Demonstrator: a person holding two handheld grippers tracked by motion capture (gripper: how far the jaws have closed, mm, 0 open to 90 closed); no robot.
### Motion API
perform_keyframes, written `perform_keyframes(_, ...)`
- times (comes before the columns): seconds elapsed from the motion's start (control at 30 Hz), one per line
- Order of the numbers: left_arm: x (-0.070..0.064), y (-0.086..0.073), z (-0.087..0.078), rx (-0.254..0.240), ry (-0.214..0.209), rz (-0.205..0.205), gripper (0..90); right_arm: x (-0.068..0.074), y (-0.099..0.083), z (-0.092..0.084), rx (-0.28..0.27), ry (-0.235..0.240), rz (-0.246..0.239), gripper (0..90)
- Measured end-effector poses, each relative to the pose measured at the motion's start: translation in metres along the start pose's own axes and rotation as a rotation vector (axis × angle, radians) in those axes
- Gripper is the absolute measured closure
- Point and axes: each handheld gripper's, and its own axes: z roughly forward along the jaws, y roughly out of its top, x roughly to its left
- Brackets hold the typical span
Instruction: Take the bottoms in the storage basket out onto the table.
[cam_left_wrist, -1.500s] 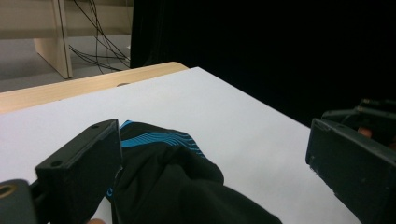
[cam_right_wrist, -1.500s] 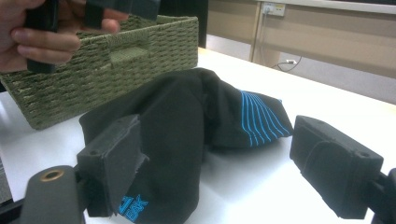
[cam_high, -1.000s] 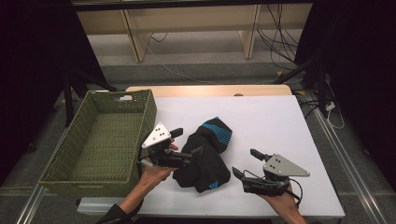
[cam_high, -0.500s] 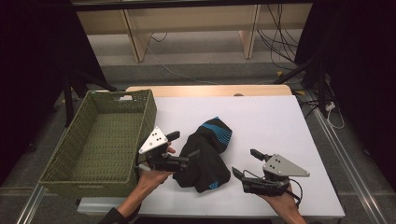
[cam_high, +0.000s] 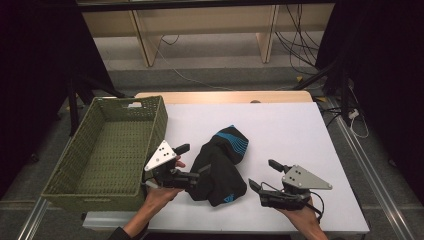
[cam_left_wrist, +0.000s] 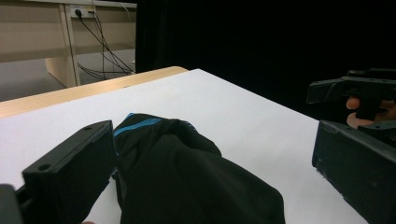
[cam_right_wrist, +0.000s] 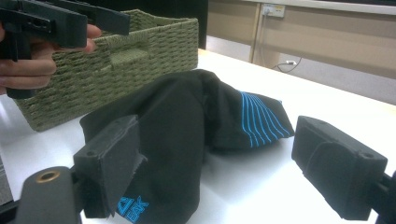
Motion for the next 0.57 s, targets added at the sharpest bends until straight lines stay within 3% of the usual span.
perform_keyframes(0.57, 0.0021, -0.0012, -0.0029, -0.010, 0.018, -0.001, 0.0, -0.0003, -0.0001, 0.0003, -0.002, -0.001, 0.005, 16.7)
